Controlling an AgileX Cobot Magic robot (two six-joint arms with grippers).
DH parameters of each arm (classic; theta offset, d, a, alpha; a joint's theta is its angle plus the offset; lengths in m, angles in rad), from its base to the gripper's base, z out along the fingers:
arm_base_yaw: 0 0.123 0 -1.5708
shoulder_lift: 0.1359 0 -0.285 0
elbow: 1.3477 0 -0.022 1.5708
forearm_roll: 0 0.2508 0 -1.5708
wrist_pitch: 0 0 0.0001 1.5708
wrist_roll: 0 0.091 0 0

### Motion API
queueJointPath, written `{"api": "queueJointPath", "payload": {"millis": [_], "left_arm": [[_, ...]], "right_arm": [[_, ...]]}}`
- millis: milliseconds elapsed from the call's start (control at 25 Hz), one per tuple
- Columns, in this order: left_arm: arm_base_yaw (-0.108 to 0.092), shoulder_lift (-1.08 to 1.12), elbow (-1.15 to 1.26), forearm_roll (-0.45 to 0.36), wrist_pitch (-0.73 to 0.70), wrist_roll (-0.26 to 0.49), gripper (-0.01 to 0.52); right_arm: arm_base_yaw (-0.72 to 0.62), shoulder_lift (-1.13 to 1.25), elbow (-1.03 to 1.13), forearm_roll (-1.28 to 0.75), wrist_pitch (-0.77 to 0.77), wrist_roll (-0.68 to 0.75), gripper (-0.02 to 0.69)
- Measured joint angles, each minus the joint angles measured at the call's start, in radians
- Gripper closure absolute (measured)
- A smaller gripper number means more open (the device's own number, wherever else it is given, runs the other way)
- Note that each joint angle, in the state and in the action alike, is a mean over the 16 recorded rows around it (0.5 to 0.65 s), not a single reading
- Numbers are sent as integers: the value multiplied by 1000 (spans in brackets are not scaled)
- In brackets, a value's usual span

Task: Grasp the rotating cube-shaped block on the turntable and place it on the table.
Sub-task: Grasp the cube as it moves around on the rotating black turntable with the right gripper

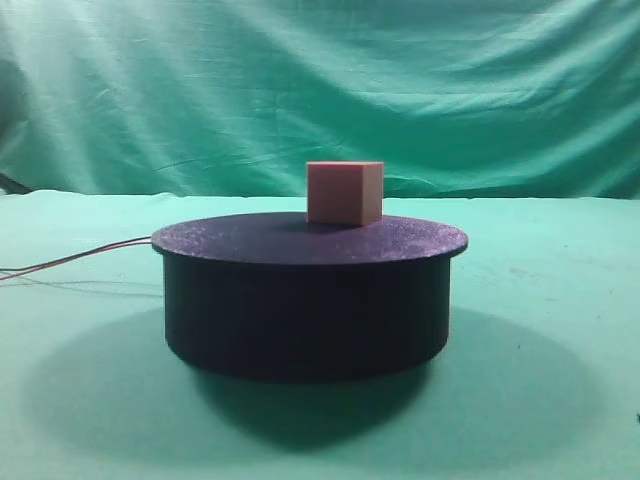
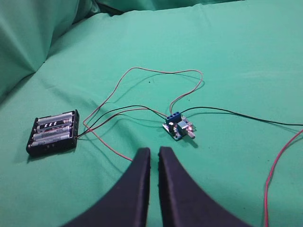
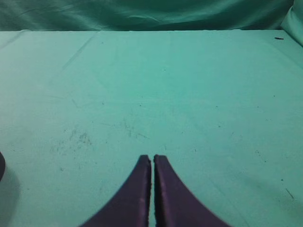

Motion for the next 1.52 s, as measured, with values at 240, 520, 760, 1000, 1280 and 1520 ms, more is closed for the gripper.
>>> {"api": "queueJointPath", "payload": {"millis": [240,520,760,1000,1280,1520], "left_arm": [[0,0,0,0,0,0,514],[0,0,0,0,0,0,514],[0,0,0,0,0,0,514],[0,0,0,0,0,0,514],[0,0,0,0,0,0,514],[0,0,0,0,0,0,514]], "right_arm": [[0,0,0,0,0,0,665],[0,0,0,-2,-7,1,665],[0,0,1,28,-146,27,665],[0,16,-39,64,-272,57,665],[0,144,-191,87,-161,80,665],[1,319,-328,125,92,-29,665]]}}
